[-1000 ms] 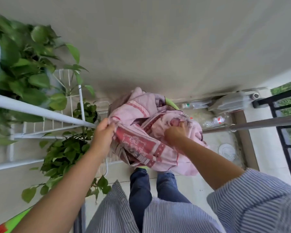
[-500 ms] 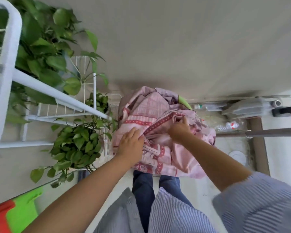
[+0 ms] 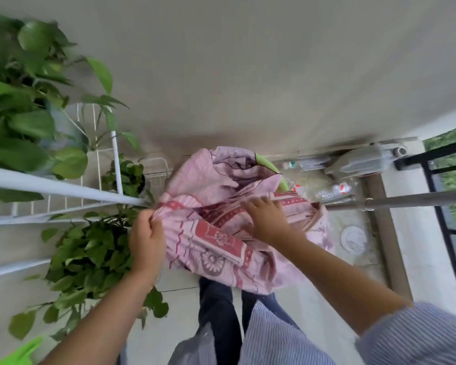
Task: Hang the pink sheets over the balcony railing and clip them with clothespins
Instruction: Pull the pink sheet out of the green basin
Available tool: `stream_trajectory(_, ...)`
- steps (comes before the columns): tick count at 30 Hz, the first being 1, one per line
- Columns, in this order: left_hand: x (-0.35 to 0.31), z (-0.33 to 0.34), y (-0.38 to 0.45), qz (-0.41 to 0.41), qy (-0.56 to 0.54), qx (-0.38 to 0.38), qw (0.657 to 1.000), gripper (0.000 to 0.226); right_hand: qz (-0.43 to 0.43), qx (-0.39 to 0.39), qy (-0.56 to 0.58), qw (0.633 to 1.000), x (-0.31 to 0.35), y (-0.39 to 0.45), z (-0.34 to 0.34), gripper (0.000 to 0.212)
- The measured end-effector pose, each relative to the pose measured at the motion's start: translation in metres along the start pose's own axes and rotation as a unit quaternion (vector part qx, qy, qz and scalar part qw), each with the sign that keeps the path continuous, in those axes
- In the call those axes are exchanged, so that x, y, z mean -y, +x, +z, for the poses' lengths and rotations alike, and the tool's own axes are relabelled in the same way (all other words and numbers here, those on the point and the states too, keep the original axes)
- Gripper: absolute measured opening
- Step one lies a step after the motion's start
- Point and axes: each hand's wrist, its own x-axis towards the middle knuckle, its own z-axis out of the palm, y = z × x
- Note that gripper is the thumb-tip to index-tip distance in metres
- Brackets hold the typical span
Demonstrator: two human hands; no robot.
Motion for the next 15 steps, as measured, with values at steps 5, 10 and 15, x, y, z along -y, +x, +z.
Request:
stream_trajectory(5,0.011,-0.018,-0.005,-0.058,0.058,-0.024,0.996,0.017,-0.065,0.097,-0.181,0.976,0.038,0.045,-0.010,0.023)
stream_trajectory(10,-0.006,-0.007,0.009,0.141,0.358,0.062,0.921,0.043,-0.123,-0.247,-0.023,0.961,0.005,-0.030,-0.061,0.015)
stream_trajectory(15,-0.058,0.052,0.015,0.300,0.306,0.215,0.877,0.064,-0.053,-0.349,0.074,0.933,-0.042,-0.112,-0.092,0.018)
